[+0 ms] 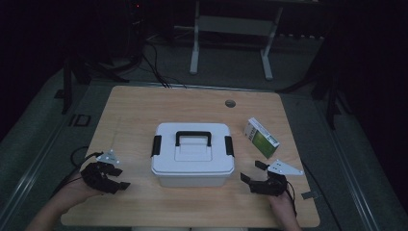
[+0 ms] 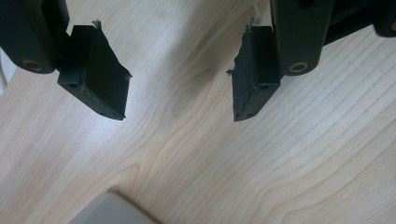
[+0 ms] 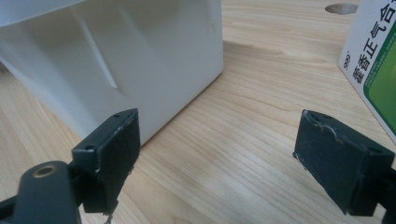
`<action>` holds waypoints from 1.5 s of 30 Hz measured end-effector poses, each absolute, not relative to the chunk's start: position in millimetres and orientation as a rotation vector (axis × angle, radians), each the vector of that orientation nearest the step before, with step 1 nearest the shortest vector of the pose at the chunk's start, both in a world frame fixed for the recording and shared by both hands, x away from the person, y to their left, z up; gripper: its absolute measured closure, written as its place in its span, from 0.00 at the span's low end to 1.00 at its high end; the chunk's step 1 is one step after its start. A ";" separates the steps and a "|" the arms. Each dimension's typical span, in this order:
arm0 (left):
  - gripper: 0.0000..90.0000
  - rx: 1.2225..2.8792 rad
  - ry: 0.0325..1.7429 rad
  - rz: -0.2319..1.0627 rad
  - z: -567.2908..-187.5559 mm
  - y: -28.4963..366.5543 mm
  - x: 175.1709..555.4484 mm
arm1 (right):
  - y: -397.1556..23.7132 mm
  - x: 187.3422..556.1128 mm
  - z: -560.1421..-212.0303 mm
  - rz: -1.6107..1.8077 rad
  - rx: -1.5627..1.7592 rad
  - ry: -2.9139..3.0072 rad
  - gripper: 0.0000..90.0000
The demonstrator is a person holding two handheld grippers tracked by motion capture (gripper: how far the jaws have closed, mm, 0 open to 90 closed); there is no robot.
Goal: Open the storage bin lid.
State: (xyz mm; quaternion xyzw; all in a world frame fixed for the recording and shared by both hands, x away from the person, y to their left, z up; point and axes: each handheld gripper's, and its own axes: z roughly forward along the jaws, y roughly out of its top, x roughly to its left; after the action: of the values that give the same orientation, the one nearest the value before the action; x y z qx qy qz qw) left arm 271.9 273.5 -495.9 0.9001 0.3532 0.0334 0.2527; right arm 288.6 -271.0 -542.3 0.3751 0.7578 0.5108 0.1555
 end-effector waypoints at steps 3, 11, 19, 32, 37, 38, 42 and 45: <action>0.41 2.502 0.960 0.088 -496.1 274.1 273.9 | -271.8 289.0 -542.6 1.466 1.082 2.168 0.16; 0.41 2.619 0.970 0.062 -490.8 272.9 279.1 | -271.4 289.2 -542.9 1.457 1.081 2.171 0.16; 0.41 2.702 0.914 -0.026 -482.9 267.1 283.7 | -270.9 288.9 -543.3 1.455 1.072 2.178 0.16; 0.41 2.744 0.878 -0.058 -448.9 262.2 289.0 | -270.3 288.5 -543.8 1.450 1.065 2.183 0.16; 0.41 2.778 0.847 -0.019 -420.4 257.0 291.9 | -270.5 288.5 -543.9 1.453 1.068 2.182 0.16; 0.41 2.772 0.850 -0.015 -415.9 255.8 292.5 | -270.5 288.5 -543.9 1.454 1.067 2.182 0.16; 0.41 2.778 0.821 0.000 -399.8 250.6 295.5 | -270.8 288.3 -544.0 1.456 1.072 2.182 0.16; 0.41 2.778 0.806 -0.002 -390.0 245.8 298.0 | -270.8 288.4 -544.1 1.457 1.072 2.182 0.16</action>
State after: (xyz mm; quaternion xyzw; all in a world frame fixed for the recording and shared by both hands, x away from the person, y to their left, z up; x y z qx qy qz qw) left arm 298.0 245.8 -390.0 0.9530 0.2764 -0.0008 0.1241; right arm 288.4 -270.8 -544.1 0.3739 0.7607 0.5079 0.1533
